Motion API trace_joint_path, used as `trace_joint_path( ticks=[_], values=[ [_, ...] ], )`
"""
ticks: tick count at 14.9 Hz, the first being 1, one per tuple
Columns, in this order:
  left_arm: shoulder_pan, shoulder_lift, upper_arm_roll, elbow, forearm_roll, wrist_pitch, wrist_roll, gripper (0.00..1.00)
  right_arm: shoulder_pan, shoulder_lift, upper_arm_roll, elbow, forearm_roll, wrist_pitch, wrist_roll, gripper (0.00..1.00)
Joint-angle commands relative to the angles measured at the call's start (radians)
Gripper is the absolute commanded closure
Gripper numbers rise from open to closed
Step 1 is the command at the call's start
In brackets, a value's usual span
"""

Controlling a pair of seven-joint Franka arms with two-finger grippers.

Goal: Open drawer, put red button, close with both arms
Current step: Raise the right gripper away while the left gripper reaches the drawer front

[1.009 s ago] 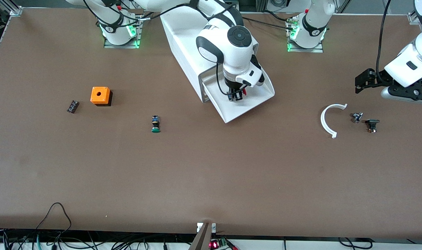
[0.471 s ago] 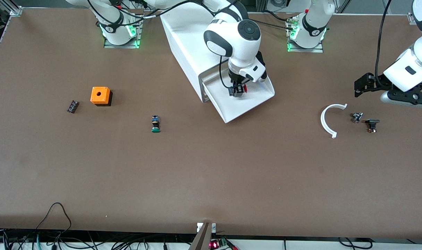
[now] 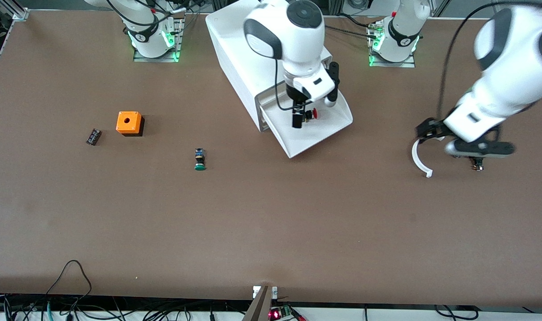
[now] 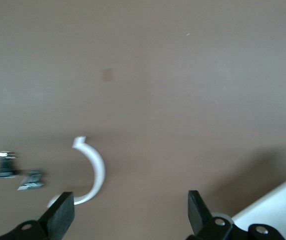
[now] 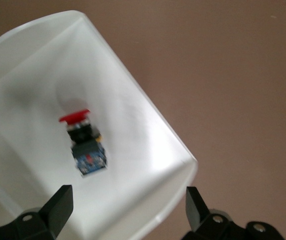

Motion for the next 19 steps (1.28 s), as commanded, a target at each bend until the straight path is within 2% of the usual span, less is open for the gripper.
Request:
trace_joint_path(
  ticks=[1,5,7,9,11,13,16,19],
  values=[
    [-0.014,0.027,-0.085,-0.12,-0.015,0.198,-0.217,0.0,-0.091,-0.101,-0.015,-0.019,0.026,-0.029,0.014,0.0],
    [-0.033,0.114,-0.161,-0.286,-0.015,0.528,-0.405,0.0,-0.2,-0.174,-0.046,-0.022,0.034,-0.03,0.145,0.0],
    [-0.068,0.144,-0.164,-0.352,-0.017,0.656,-0.485,0.0,-0.246,-0.205,-0.064,-0.048,0.098,-0.076,0.253,0.0],
    [-0.092,0.156,-0.165,-0.358,-0.017,0.659,-0.561,0.0,-0.274,-0.236,-0.089,-0.083,0.1,-0.128,0.36,0.0],
    [-0.122,0.165,-0.168,-0.392,-0.018,0.659,-0.624,0.0,-0.277,-0.282,-0.159,-0.174,0.098,-0.169,0.483,0.0],
    [-0.137,0.158,-0.228,-0.418,-0.022,0.659,-0.675,0.0,-0.28,-0.312,-0.216,-0.249,0.098,-0.225,0.627,0.0],
    [-0.14,0.145,-0.295,-0.442,-0.025,0.655,-0.703,0.0,-0.346,-0.316,-0.219,-0.28,0.1,-0.268,0.782,0.0],
    [-0.143,0.136,-0.352,-0.458,-0.025,0.601,-0.689,0.0,-0.491,-0.305,-0.215,-0.28,0.106,-0.254,0.797,0.0]
  ],
)
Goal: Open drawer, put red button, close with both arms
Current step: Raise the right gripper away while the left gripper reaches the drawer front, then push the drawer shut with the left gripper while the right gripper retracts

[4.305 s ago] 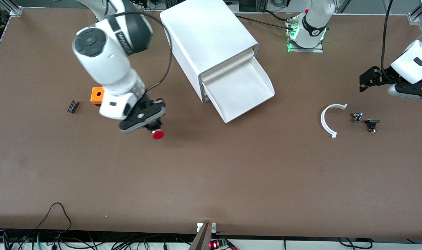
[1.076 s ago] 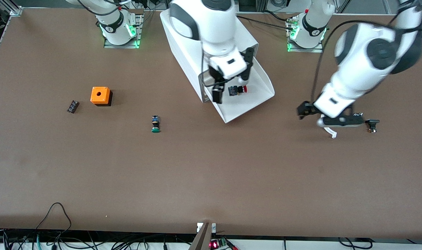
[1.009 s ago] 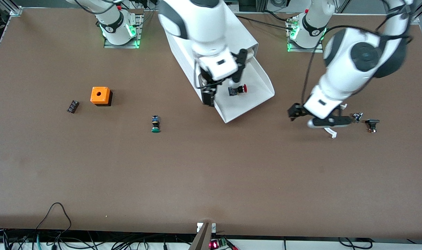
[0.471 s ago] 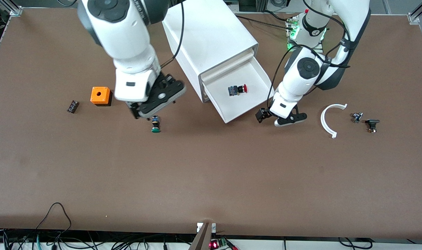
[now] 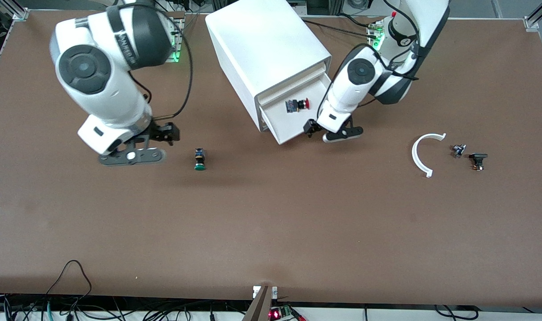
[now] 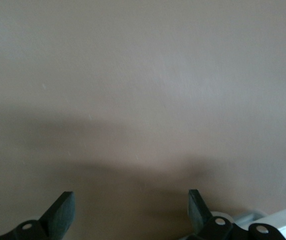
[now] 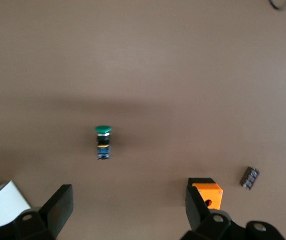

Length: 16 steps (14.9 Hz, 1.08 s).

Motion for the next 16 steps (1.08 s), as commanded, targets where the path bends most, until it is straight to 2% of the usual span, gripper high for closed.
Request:
trace_joint_path(
  ticks=[1,4,6,9,11,15,16],
  values=[
    [-0.005,-0.042,-0.056,-0.038,-0.023,-0.064,0.011,0.0,-0.168,-0.019,0.02,-0.034,0.03,0.017,0.019,0.0],
    [-0.005,-0.054,-0.092,-0.043,-0.023,-0.137,0.011,0.0,-0.291,0.001,0.018,-0.046,0.023,0.049,0.016,0.0],
    [-0.005,-0.055,-0.13,-0.052,-0.025,-0.158,0.011,0.0,-0.315,-0.022,0.014,-0.089,0.023,0.05,0.018,0.0],
    [-0.005,-0.068,-0.171,-0.052,-0.023,-0.189,0.012,0.0,-0.376,-0.043,0.013,-0.085,0.027,0.089,-0.007,0.0],
    [0.005,-0.077,-0.17,-0.051,-0.023,-0.189,0.012,0.0,-0.398,-0.095,0.017,-0.127,0.03,0.133,-0.045,0.0],
    [0.037,-0.114,-0.158,-0.038,-0.01,-0.166,0.014,0.0,-0.407,-0.154,0.02,-0.138,0.03,0.123,-0.05,0.0],
    [0.073,-0.14,-0.138,-0.023,-0.01,-0.16,0.015,0.0,-0.427,-0.158,0.021,-0.138,0.03,0.119,-0.079,0.0]
  ],
)
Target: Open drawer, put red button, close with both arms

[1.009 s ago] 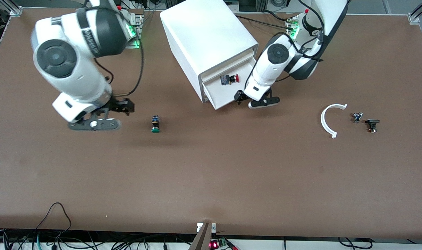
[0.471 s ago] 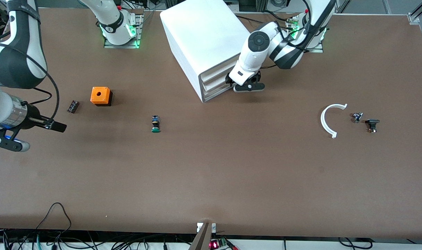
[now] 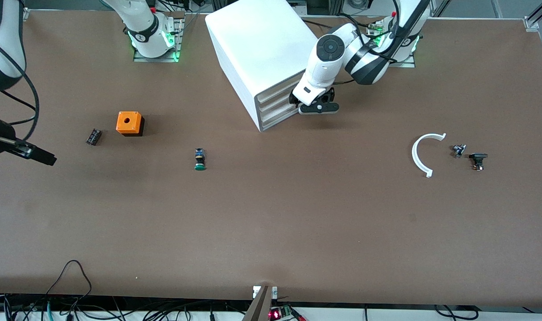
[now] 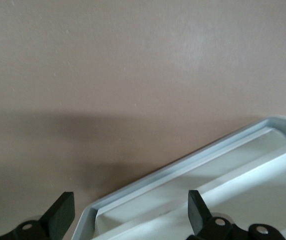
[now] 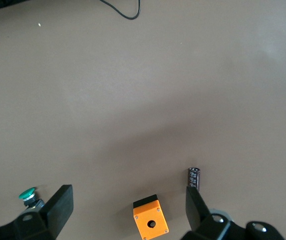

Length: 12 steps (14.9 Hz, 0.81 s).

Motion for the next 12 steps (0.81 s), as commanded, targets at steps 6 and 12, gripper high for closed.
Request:
trace_joint_path(
  ticks=[6,12],
  values=[
    [0.117,-0.173,0.286,0.185,-0.01,-0.168,0.364,0.0,-0.094,-0.116,0.038,-0.144,0.022,-0.006,-0.211,0.0],
    [0.117,-0.256,0.489,0.466,-0.01,-0.574,0.752,0.0,-0.093,-0.337,0.052,-0.427,0.024,0.064,-0.231,0.0]
  ],
)
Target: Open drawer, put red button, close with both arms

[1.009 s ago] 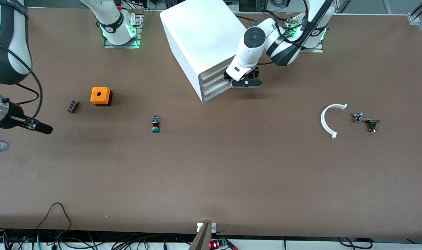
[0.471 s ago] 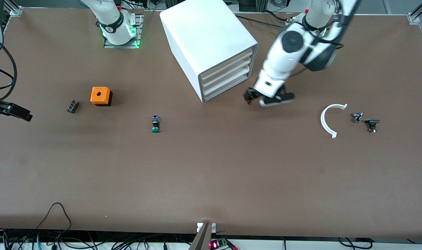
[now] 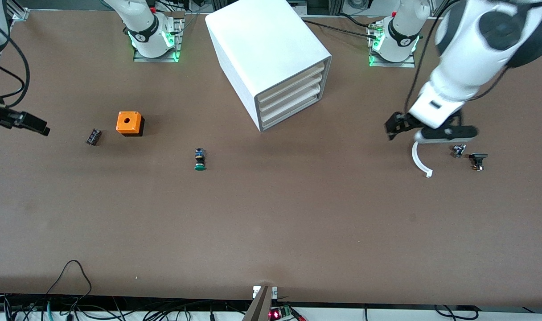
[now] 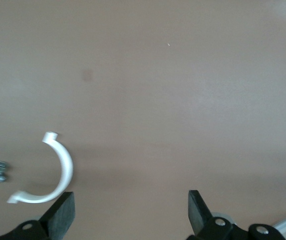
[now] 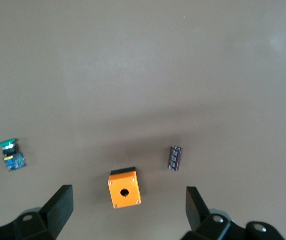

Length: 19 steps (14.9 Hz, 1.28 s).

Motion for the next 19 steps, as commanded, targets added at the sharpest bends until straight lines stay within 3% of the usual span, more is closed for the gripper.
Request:
trace_joint_path(
  ticks=[1,3,6,11,19],
  values=[
    [-0.01,-0.026,0.091,0.097,-0.011,-0.151,0.155,0.0,-0.014,-0.116,0.023,-0.143,0.015,0.043,-0.02,0.0],
    [-0.01,-0.043,0.157,0.151,-0.022,-0.272,0.216,0.0,-0.014,-0.121,0.023,-0.143,0.017,0.037,-0.069,0.0],
    [-0.01,-0.049,0.213,0.2,-0.025,-0.332,0.271,0.0,-0.014,-0.122,0.015,-0.147,0.017,0.034,-0.094,0.0],
    [-0.016,0.0,0.208,0.27,-0.025,-0.357,0.272,0.0,-0.014,-0.124,0.015,-0.146,0.017,0.023,-0.124,0.0],
    [-0.015,0.006,0.208,0.273,-0.027,-0.383,0.273,0.0,-0.014,-0.124,0.017,-0.146,0.017,0.021,-0.12,0.0]
  ],
)
